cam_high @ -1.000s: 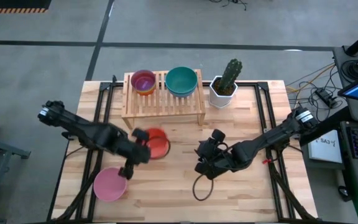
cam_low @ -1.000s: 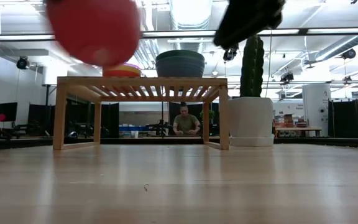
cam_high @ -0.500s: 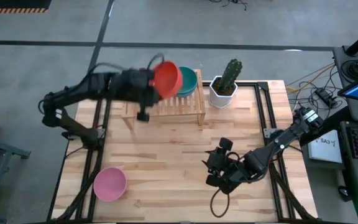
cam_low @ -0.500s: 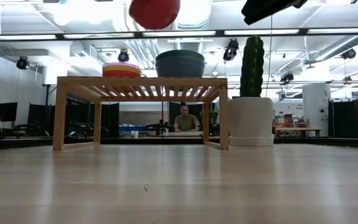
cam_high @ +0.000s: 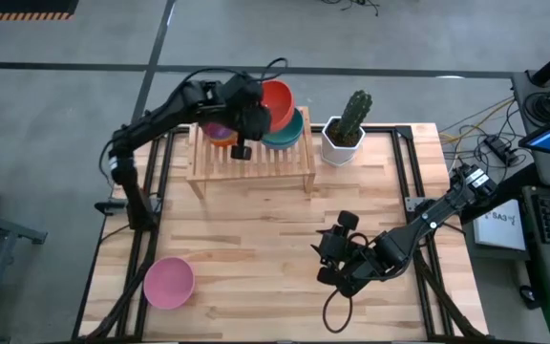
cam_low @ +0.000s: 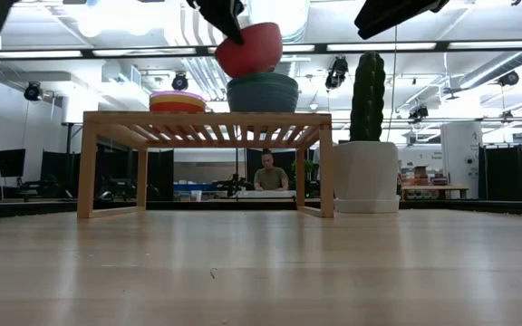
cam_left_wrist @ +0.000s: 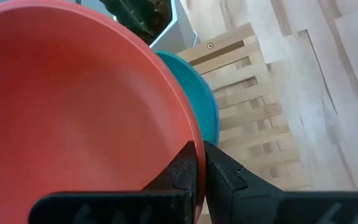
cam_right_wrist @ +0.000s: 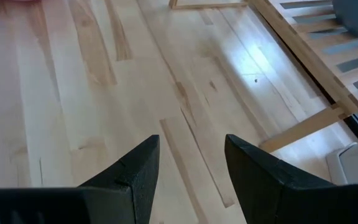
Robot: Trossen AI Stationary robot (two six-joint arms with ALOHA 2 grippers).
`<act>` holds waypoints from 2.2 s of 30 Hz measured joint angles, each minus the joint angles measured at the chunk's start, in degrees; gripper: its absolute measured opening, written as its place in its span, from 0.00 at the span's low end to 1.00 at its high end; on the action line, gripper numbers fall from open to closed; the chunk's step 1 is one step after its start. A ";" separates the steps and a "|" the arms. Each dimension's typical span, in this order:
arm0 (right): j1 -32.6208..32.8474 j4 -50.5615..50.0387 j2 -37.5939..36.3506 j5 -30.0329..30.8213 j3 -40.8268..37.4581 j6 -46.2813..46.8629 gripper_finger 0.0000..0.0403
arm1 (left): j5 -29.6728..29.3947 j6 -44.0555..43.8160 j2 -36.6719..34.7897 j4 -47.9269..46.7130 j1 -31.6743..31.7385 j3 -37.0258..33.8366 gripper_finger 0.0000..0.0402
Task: Place and stack bowls onto a shelf
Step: Stack the orange bowl on top of the green bowl on the shelf
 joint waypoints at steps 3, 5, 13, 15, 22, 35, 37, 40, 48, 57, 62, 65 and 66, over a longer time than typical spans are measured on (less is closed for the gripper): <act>0.00 -0.82 0.00 0.02 0.00 0.58 0.43 | 0.19 1.47 3.02 -2.75 0.24 4.26 0.00; -0.02 -0.83 0.00 0.02 0.00 0.58 0.43 | 0.19 2.19 4.75 -4.50 0.27 6.72 0.00; -0.02 -0.85 0.00 0.09 -0.02 0.53 0.43 | 0.39 2.37 8.46 -8.10 0.64 9.65 0.00; -0.02 -0.85 0.00 0.11 -0.02 0.53 0.43 | 0.39 2.28 9.22 -7.98 0.64 9.65 0.00; -0.02 -0.83 0.00 0.13 -0.02 0.51 0.43 | 0.41 1.90 10.47 -6.93 0.71 9.74 0.05; -0.02 -0.81 0.00 1.60 -0.02 0.34 0.43 | 1.06 -2.64 8.99 -5.73 0.29 10.11 0.24; -0.04 -0.79 0.00 1.70 -0.02 0.07 0.43 | 2.80 -4.04 8.81 -4.82 0.29 10.13 0.25; -0.04 -0.80 0.00 2.52 -0.02 -0.05 0.43 | 8.06 -5.92 8.83 -1.55 0.56 10.13 0.24; -0.04 -0.78 0.00 3.02 -0.04 -0.08 0.43 | 8.26 -4.47 8.83 2.08 1.57 10.11 0.15; -0.04 -0.74 0.00 3.06 -0.04 -0.58 0.43 | 9.93 -6.04 9.47 1.73 3.77 9.26 0.01; -0.04 -0.72 0.00 3.06 -0.04 -0.80 0.43 | 10.83 -6.76 9.47 1.15 3.62 8.73 0.00; -0.04 -0.69 0.00 3.06 -0.04 -0.92 0.43 | 12.43 -7.14 9.47 -0.13 3.63 7.85 0.00; -0.04 -0.68 0.00 3.08 -0.04 -0.93 0.43 | 12.51 -7.29 9.47 -0.05 3.59 7.40 0.00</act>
